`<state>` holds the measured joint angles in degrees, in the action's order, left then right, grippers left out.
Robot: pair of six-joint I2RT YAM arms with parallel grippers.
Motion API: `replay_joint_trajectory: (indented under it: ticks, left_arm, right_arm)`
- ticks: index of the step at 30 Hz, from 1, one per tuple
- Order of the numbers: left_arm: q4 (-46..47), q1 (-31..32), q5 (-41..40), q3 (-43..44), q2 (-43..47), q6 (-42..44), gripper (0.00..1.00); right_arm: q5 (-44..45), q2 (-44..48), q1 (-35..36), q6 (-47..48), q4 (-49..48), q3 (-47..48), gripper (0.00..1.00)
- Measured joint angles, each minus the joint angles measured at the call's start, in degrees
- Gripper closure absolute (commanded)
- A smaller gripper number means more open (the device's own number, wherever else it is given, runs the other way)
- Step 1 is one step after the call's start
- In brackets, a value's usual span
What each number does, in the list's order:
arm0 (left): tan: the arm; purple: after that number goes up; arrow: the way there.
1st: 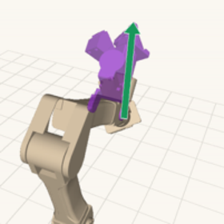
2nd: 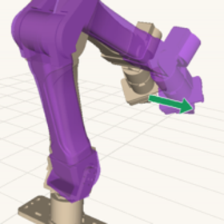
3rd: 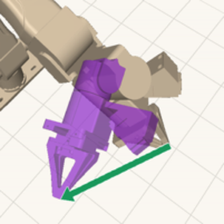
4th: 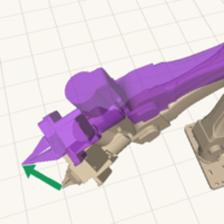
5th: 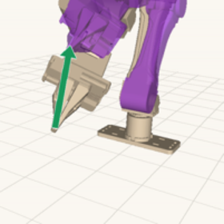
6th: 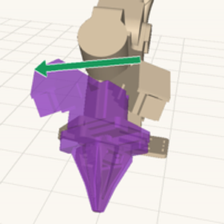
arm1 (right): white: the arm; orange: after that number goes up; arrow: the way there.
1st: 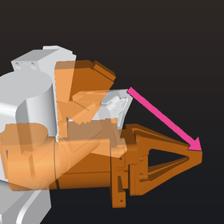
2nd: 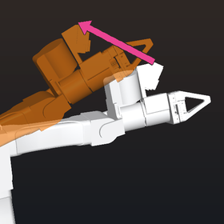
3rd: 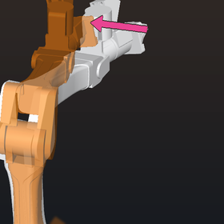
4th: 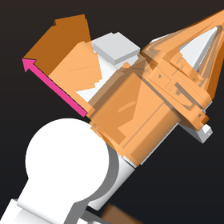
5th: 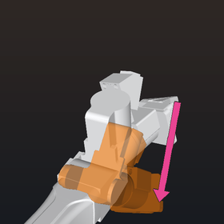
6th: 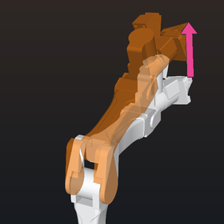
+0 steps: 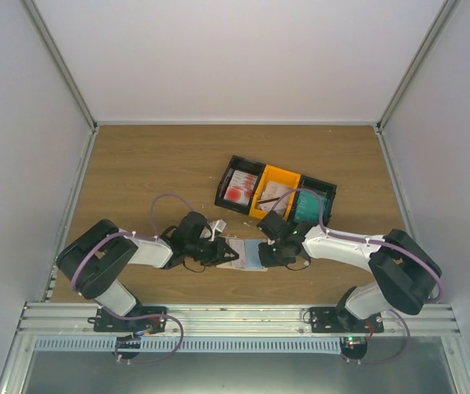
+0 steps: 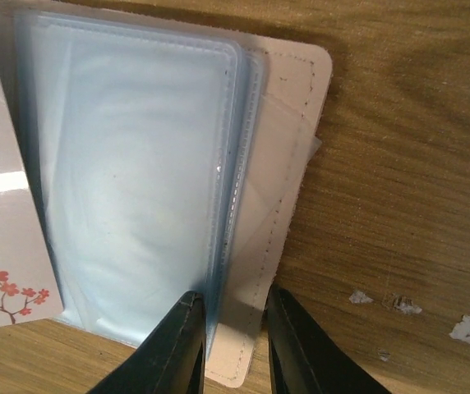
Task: Put the credit cards into the card holder
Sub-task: Insert the credit card into the card holder.
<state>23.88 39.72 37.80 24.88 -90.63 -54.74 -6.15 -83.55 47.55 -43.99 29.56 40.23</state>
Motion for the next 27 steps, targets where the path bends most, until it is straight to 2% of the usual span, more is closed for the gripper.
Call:
replay_joint_trajectory:
  ticks: [12,27]
  left_arm:
    - [-2.21,-0.02,-0.83,-0.04,1.09,-1.40,1.00]
    - [6.69,-0.15,3.87,-0.33,-6.10,-5.25,1.00]
  right_arm:
    - [-0.33,-0.07,0.00,0.00,-0.15,-0.02,0.78]
    - [-0.52,-0.13,-0.04,0.02,-0.31,-0.04,0.78]
